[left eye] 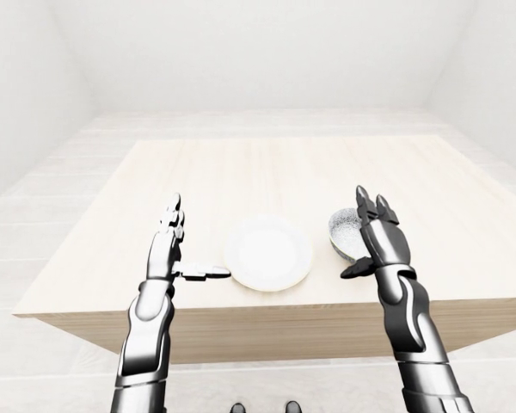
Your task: Put the bowl on the plate.
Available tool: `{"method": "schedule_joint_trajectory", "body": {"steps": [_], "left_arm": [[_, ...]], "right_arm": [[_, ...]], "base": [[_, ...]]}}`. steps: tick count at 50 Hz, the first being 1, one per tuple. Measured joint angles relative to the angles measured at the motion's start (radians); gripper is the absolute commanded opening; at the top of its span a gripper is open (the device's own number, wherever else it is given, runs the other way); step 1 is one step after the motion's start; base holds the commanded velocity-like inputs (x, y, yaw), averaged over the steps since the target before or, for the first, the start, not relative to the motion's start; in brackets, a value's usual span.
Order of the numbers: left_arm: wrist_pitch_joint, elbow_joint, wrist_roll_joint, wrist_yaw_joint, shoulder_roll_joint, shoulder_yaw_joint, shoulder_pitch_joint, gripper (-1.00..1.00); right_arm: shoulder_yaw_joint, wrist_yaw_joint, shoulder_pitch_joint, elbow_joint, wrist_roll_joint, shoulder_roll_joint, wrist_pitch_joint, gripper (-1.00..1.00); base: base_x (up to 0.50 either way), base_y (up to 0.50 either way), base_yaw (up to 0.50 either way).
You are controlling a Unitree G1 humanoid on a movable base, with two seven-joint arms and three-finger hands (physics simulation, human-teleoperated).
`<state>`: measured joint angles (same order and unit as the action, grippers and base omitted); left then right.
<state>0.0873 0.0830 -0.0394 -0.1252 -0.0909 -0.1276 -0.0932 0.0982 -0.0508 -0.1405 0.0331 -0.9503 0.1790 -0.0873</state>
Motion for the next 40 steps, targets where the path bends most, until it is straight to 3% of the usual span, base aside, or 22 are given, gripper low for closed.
{"method": "schedule_joint_trajectory", "body": {"steps": [18,40], "left_arm": [[-0.011,-0.031,-0.018,0.008,-0.006,0.006,-0.011,1.0],[-0.071,-0.085,-0.092,0.017,-0.012,0.016,-0.001,1.0]], "right_arm": [[-0.007,-0.013,0.004,-0.017,-0.114,0.004,0.0,1.0],[-0.003,-0.03,0.005,-0.017,-0.185,0.0,0.0,1.0]], "base": [[0.0,0.0,0.0],[0.0,0.0,0.0]]}}
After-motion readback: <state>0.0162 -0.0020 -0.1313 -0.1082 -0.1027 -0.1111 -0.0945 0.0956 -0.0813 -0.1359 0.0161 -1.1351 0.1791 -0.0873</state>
